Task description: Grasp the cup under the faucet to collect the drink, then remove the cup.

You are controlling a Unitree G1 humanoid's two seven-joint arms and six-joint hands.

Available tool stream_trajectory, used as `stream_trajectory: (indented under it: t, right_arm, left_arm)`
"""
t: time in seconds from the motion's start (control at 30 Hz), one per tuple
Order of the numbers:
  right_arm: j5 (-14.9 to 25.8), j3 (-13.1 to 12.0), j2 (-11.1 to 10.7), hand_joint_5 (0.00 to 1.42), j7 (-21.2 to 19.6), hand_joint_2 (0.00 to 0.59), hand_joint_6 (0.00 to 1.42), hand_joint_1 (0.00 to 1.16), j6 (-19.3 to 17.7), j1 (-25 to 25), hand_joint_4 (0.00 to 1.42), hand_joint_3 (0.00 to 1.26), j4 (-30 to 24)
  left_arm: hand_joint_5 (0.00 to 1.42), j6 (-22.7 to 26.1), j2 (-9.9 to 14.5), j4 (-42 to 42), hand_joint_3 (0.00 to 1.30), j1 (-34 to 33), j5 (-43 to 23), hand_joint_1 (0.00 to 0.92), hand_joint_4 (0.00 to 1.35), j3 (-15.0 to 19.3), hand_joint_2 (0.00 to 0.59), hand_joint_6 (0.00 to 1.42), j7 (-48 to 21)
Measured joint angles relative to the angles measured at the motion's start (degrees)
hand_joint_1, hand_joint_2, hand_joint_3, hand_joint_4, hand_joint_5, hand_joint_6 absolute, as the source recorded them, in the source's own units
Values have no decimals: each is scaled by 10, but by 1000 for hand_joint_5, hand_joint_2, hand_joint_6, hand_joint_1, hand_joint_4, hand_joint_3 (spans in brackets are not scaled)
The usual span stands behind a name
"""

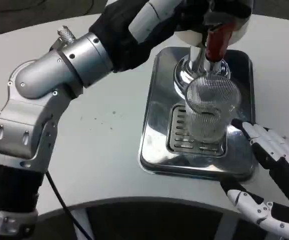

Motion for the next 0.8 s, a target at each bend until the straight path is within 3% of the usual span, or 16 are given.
stream_trajectory:
  t: [0.33, 0.8]
  right_arm:
    - [2, -2, 0, 0, 0, 417, 0, 204, 0, 7, 0, 16, -4]
    - [23, -12, 0, 0, 0, 417, 0, 204, 0, 17, 0, 16, -5]
  left_arm:
    - [281, -2, -4, 36, 218, -3, 38, 0, 185, -24, 115, 306, -16]
    - [263, -62, -2, 59, 209, -20, 95, 0, 171, -62, 116, 285, -33]
